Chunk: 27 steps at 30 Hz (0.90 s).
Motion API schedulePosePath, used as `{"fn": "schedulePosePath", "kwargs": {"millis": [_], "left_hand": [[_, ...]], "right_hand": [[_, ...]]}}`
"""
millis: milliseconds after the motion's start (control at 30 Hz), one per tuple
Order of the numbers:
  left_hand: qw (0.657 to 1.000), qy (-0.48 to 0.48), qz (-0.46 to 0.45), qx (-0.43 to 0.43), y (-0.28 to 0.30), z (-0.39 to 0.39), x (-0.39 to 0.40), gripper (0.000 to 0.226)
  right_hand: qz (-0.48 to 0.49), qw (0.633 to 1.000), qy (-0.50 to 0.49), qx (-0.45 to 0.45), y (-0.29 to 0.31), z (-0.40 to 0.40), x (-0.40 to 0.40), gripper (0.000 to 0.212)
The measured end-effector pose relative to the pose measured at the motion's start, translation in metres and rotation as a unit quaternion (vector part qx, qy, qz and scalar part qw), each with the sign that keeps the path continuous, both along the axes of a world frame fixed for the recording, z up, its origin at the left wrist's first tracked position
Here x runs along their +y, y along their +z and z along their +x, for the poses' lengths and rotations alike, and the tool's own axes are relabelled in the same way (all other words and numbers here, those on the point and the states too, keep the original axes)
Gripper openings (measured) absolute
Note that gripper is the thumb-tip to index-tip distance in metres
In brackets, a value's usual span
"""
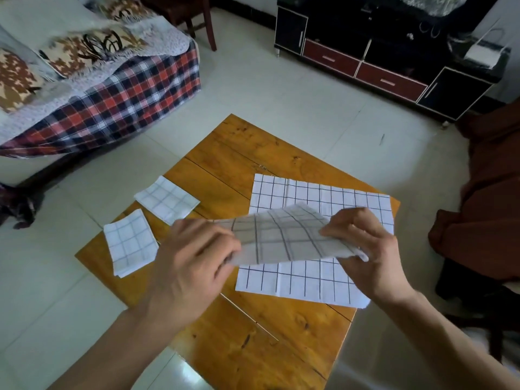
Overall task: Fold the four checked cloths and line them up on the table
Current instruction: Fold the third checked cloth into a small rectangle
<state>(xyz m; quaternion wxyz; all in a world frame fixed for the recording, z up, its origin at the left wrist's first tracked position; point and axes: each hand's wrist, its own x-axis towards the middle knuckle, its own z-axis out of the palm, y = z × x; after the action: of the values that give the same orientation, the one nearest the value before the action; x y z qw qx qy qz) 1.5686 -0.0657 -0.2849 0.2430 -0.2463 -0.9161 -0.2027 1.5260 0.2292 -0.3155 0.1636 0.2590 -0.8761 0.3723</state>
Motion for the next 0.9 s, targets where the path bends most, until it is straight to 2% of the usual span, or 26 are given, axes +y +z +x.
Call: {"fn": "schedulePosePath", "kwargs": {"millis": [100, 167, 267, 400, 533, 633, 900], "left_hand": [[0.998, -0.025, 0.001, -0.065, -0.043, 0.027, 0.007, 0.015], [0.992, -0.037, 0.003, -0.12, -0.073, 0.044, 0.011, 0.017], [0.983, -0.036, 0.003, -0.179, -0.115, 0.061, 0.014, 0.019], [0.971, -0.013, 0.003, -0.239, -0.165, 0.075, 0.02, 0.021], [0.959, -0.003, 0.028, -0.282, -0.195, 0.081, 0.027, 0.026], [0.948, 0.008, 0.051, -0.314, -0.202, 0.083, 0.031, 0.028], [0.931, 0.057, 0.094, -0.348, -0.206, 0.089, 0.02, 0.009]], "right_hand": [[0.025, 0.997, 0.024, -0.073, -0.042, 0.024, 0.012, 0.054], [0.031, 0.993, 0.04, -0.109, -0.071, 0.038, 0.017, 0.05], [0.049, 0.983, 0.033, -0.173, -0.107, 0.055, 0.021, 0.03], [0.079, 0.966, 0.017, -0.244, -0.151, 0.076, 0.024, 0.039], [0.102, 0.958, 0.023, -0.267, -0.183, 0.084, 0.023, 0.035], [0.14, 0.953, 0.045, -0.266, -0.202, 0.08, 0.022, 0.044], [0.179, 0.941, 0.111, -0.265, -0.222, 0.054, 0.023, 0.063]]}}
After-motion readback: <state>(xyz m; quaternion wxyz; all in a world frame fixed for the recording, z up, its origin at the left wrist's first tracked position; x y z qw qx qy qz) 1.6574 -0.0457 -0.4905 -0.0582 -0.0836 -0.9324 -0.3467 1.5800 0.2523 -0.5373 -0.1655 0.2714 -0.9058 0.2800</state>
